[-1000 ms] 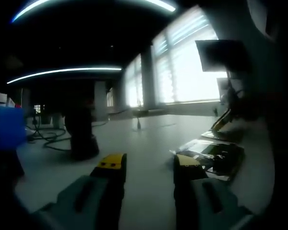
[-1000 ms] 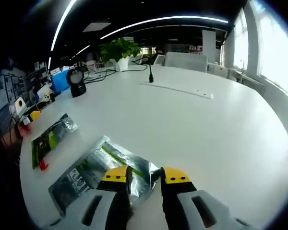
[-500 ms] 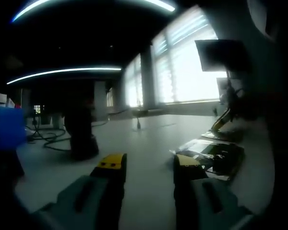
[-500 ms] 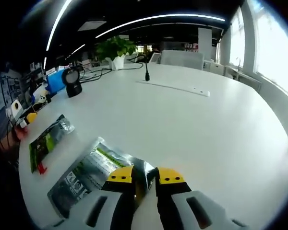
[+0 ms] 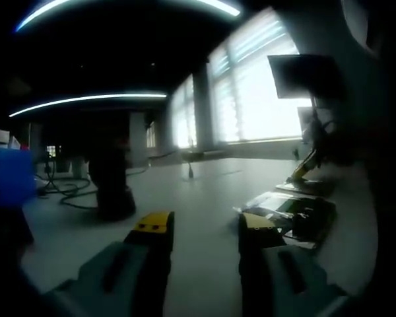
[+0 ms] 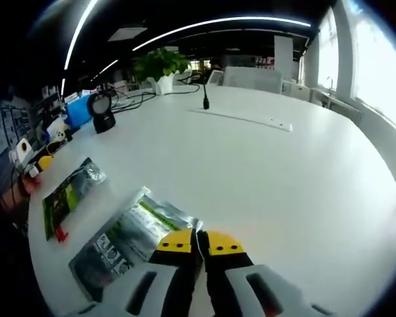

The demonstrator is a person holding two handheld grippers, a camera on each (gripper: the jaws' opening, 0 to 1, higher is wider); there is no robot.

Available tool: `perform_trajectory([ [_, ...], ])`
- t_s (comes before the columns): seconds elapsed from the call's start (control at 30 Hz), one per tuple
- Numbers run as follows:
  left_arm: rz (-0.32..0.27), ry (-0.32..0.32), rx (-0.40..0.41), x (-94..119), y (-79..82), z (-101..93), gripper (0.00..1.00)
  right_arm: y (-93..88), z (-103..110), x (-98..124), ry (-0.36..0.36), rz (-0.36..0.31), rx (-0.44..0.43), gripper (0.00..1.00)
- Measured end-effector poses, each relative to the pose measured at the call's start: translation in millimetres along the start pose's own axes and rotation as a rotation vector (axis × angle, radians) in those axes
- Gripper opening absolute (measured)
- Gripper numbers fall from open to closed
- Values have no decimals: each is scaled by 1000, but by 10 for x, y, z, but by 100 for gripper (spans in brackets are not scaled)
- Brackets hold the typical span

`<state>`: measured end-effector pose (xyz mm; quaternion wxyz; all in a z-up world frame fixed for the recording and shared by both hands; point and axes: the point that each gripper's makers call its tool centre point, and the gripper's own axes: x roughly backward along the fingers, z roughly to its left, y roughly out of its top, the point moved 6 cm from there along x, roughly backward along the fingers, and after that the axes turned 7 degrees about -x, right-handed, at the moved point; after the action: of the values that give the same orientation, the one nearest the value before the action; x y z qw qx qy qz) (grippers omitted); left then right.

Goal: Clip sheet goods on table flip sheet goods clip sheet goods scan sheet goods put sheet goods back to table

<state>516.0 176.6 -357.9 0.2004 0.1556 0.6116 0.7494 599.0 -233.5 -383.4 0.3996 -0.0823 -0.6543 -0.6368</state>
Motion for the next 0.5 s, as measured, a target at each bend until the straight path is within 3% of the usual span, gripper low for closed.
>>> perform_trajectory([
  [0.27,-11,12,-2,12,24,9,31,-8,11,-9,24,-11,-33,0],
  [0.33,-13,13,-1,15,27,10,31,-8,20,-23,21,-22,-92,0],
  [0.5,-15,8,-3,16,26,6,31,-12,-1,-27,19,-64,-66,0],
])
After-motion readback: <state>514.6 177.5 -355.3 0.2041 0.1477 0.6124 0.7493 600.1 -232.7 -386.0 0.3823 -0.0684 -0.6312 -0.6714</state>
